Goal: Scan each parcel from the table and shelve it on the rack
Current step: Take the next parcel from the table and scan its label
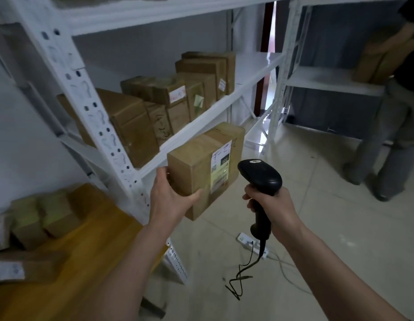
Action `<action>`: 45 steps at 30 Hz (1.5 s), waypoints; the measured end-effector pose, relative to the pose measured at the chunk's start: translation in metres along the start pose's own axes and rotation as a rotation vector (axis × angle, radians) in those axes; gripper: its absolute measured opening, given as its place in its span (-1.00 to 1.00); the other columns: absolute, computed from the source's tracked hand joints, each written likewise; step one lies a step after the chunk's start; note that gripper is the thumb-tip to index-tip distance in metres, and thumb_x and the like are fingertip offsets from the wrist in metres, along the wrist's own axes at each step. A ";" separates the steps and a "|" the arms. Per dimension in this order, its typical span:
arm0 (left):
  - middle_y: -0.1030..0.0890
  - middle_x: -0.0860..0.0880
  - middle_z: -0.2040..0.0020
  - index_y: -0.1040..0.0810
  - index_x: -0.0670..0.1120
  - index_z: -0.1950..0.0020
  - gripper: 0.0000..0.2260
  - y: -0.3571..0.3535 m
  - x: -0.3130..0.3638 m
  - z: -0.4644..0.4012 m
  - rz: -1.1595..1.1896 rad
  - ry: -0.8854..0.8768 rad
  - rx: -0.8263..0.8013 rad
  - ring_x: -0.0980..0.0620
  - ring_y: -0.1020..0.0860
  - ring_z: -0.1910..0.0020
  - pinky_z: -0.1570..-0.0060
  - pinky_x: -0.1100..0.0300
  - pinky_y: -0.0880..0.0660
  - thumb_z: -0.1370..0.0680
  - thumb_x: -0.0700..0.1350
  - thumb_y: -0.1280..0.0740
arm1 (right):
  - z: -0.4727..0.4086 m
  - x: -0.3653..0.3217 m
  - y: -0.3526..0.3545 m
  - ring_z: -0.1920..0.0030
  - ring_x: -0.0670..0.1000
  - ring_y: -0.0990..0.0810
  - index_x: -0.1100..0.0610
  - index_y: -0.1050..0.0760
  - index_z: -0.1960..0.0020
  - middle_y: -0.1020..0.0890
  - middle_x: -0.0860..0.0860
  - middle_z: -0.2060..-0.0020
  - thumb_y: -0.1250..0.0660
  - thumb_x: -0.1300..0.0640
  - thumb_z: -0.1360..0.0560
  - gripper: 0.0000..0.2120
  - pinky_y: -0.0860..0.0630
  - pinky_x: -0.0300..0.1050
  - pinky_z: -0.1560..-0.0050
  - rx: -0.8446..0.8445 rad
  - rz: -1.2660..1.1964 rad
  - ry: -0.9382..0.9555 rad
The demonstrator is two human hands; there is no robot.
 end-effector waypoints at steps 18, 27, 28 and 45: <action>-0.49 0.01 -0.28 -0.27 0.10 -0.28 -0.23 -0.140 0.058 -0.115 0.073 -0.035 0.050 0.00 -0.47 -0.27 -0.19 -0.11 -0.54 -0.23 0.04 -0.64 | -0.150 -0.037 0.073 0.35 0.05 -0.54 0.20 -0.58 0.08 -0.65 0.17 0.29 -0.38 0.35 -0.46 -0.91 -0.50 -0.05 0.23 0.030 -0.104 0.043; -0.48 0.07 -0.24 -0.27 0.14 -0.19 -0.29 -0.203 0.114 -0.224 0.144 -0.039 0.098 0.05 -0.47 -0.20 -0.17 0.04 -0.52 -0.23 0.02 -0.64 | -0.279 -0.102 0.087 0.19 0.13 -0.68 0.09 -0.57 0.09 -0.70 0.19 0.14 -0.39 0.33 -0.46 -0.85 -0.53 -0.02 0.14 -0.038 -0.073 0.118; -0.46 0.10 -0.20 -0.26 0.16 -0.17 -0.30 -0.208 0.120 -0.232 0.164 -0.039 0.101 0.07 -0.46 -0.18 -0.16 0.09 -0.50 -0.23 0.01 -0.64 | -0.290 -0.106 0.089 0.17 0.14 -0.69 0.10 -0.58 0.08 -0.70 0.19 0.13 -0.41 0.33 -0.45 -0.85 -0.53 -0.02 0.14 -0.033 -0.076 0.126; -0.46 0.29 0.01 -0.30 0.10 -0.13 -0.33 -0.159 0.236 -0.309 0.194 -0.212 0.499 0.49 -0.46 0.03 0.15 0.60 -0.39 -0.20 -0.01 -0.65 | -0.408 -0.267 0.052 0.07 0.17 -0.67 0.06 -0.61 0.08 -0.69 0.17 0.10 -0.40 0.31 -0.43 -0.83 -0.56 0.03 0.10 -0.426 -0.247 0.428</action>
Point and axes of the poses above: each hand's wrist, its own z-axis away from the middle knuckle, its own y-axis out of the back of the hand, x = y × z, the point moved 1 cm from there along -z, towards the middle knuckle
